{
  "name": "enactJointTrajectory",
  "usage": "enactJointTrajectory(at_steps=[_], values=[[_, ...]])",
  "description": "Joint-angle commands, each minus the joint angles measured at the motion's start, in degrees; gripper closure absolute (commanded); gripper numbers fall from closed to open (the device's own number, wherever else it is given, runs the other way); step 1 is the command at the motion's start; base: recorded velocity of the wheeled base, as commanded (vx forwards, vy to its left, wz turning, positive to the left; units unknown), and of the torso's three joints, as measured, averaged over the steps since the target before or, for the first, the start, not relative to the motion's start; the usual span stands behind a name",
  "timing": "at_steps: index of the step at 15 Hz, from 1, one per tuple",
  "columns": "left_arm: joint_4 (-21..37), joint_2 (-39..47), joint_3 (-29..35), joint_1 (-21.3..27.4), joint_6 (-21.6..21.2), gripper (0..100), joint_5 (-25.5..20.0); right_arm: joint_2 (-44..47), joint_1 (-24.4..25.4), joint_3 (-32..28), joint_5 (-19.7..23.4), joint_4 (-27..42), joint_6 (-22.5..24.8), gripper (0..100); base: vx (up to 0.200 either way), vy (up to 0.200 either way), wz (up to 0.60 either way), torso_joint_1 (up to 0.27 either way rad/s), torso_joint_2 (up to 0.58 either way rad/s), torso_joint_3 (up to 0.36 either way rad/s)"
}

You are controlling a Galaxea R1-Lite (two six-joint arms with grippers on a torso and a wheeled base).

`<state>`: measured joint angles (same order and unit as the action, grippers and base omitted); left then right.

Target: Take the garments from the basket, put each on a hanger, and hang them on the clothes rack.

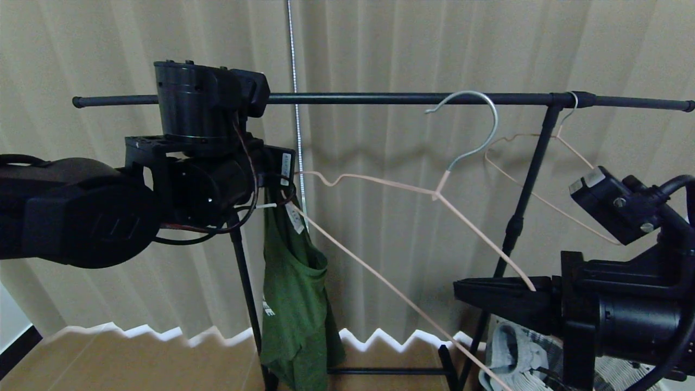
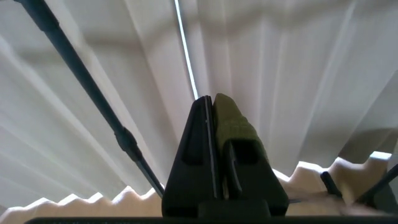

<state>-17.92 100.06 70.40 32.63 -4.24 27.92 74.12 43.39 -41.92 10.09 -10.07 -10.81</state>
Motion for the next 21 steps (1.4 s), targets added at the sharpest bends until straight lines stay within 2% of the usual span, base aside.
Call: enactJointTrajectory(at_steps=[1,4,7,8,10,13,21], values=[[0.1,-0.3,-0.2,0.5,0.0,100,0.0,1.8,-0.1,0.2,0.0,-1.1,0.0,100,0.0,0.0,0.0,0.0,0.0,0.0],[0.7,-0.9,-1.1,0.6,-0.1,100,-0.1,2.7,0.0,0.1,0.0,-1.6,0.1,100,0.0,0.0,0.0,0.0,0.0,0.0],[5.8,-3.3,-1.1,0.7,0.0,100,-0.2,3.2,0.0,0.3,0.1,-1.5,0.1,100,0.0,0.0,0.0,0.0,0.0,0.0],[5.8,-3.5,-0.9,0.7,0.0,100,-0.2,3.1,0.3,0.6,0.2,-1.4,0.1,100,0.0,0.0,0.0,0.0,0.0,0.0],[6.2,-3.8,-0.7,0.4,-0.1,100,-0.2,2.3,3.0,3.8,0.0,-1.6,0.2,100,0.0,0.0,0.0,0.0,0.0,0.0],[10.4,-4.0,-0.9,-0.4,0.1,100,-0.3,0.1,3.5,4.8,2.2,-2.7,0.2,100,0.0,0.0,0.0,0.0,0.0,0.0],[10.7,-5.1,-2.4,0.2,0.3,100,-0.2,0.4,3.2,5.4,2.3,-5.2,0.4,100,0.0,0.0,0.0,0.0,0.0,0.0]])
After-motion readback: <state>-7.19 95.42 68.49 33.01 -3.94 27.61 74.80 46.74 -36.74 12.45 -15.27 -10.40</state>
